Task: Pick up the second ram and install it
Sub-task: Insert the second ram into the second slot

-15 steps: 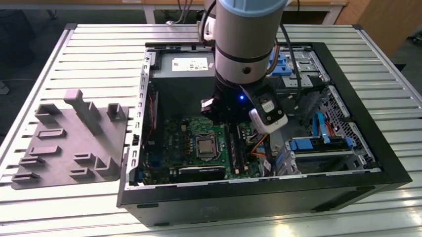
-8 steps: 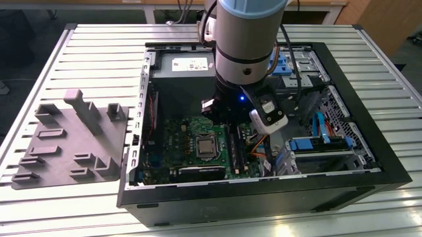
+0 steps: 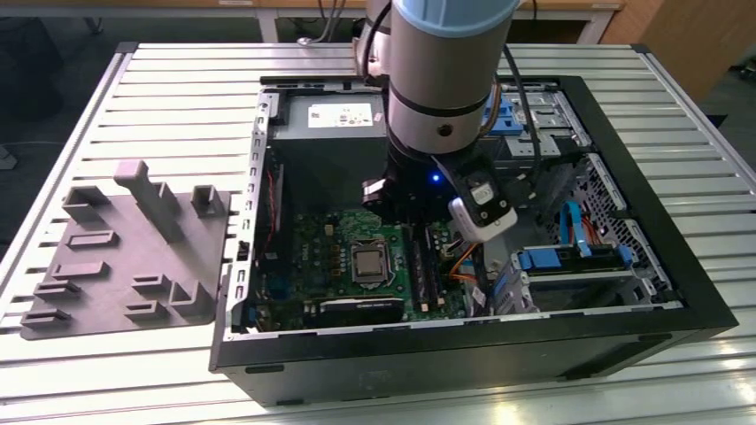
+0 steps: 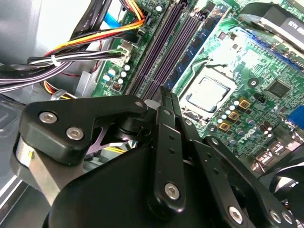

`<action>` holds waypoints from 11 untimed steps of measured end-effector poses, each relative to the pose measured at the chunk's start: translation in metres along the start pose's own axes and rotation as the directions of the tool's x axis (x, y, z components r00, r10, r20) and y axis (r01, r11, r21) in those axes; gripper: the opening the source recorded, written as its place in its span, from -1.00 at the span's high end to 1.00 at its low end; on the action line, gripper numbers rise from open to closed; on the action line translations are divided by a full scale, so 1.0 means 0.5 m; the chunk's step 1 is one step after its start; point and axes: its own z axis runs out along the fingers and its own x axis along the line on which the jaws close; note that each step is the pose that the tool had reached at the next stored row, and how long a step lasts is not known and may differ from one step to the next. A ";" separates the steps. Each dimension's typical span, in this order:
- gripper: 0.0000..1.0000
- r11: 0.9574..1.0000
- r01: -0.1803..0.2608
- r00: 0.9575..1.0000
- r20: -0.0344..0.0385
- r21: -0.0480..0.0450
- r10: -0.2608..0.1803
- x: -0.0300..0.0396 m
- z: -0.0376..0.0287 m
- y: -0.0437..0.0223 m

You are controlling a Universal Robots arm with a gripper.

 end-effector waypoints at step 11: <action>0.76 1.000 0.000 1.000 0.000 0.000 0.000 -0.004 0.008 0.000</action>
